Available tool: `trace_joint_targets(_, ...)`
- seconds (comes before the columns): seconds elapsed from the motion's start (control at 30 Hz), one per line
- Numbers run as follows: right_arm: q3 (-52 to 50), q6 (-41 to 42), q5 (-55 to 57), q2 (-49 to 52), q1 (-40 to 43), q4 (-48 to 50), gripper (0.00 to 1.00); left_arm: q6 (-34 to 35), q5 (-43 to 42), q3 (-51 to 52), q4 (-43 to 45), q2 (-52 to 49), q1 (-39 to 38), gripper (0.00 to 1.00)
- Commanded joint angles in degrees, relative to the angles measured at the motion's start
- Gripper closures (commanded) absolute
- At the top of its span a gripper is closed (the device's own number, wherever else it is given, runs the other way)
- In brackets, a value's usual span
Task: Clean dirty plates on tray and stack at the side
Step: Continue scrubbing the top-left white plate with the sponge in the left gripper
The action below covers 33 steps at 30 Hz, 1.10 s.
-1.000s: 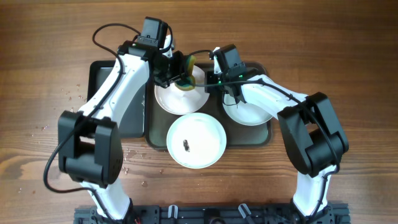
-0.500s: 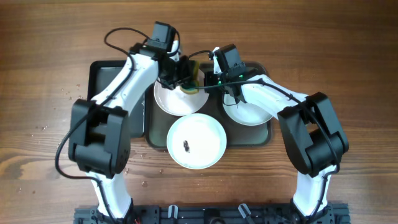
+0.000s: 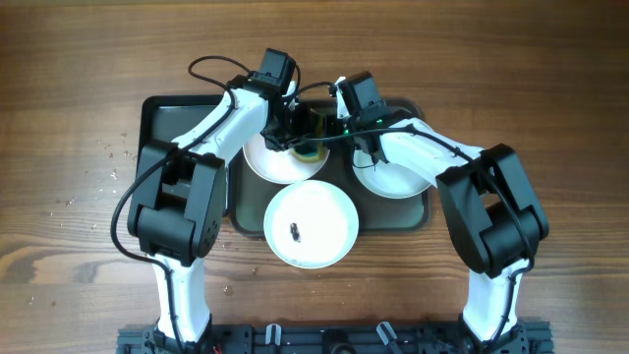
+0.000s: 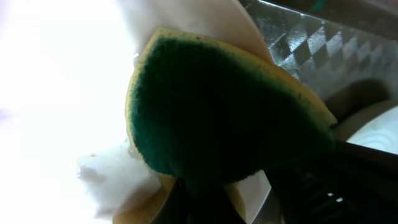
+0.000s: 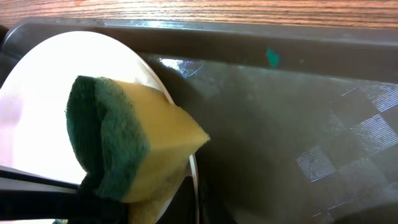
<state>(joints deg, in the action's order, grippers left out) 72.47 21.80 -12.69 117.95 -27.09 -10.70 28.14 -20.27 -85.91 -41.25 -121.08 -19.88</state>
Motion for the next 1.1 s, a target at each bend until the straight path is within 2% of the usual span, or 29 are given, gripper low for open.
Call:
trace_joint_targets(0.0, 0.15, -0.81, -0.9, 0.24, -0.11, 0.42, 0.96, -0.94, 6.67, -0.57, -2.8, -1.44, 1.88, 0.96)
trace_joint_targets(0.33, 0.15, -0.81, -0.9, 0.24, -0.11, 0.66, 0.96, -1.09, 3.32, -0.76, -4.9, -0.59, 8.26, 0.96)
trace_joint_targets(0.53, 0.15, -0.83, -0.87, 0.24, -0.11, 0.63, 0.96, -2.45, 1.44, -1.84, -4.87, 3.34, 9.2, 0.96)
trace_joint_targets(0.73, 0.15, -0.81, -0.9, 0.24, -0.11, 0.63, 0.96, -2.45, 5.57, -1.86, -5.38, 8.02, 9.18, 0.96)
trace_joint_targets(1.07, 0.15, -0.81, -0.9, 0.24, -0.11, 0.63, 0.96, -2.45, 8.41, -1.29, -7.02, 7.87, 9.01, 0.96)
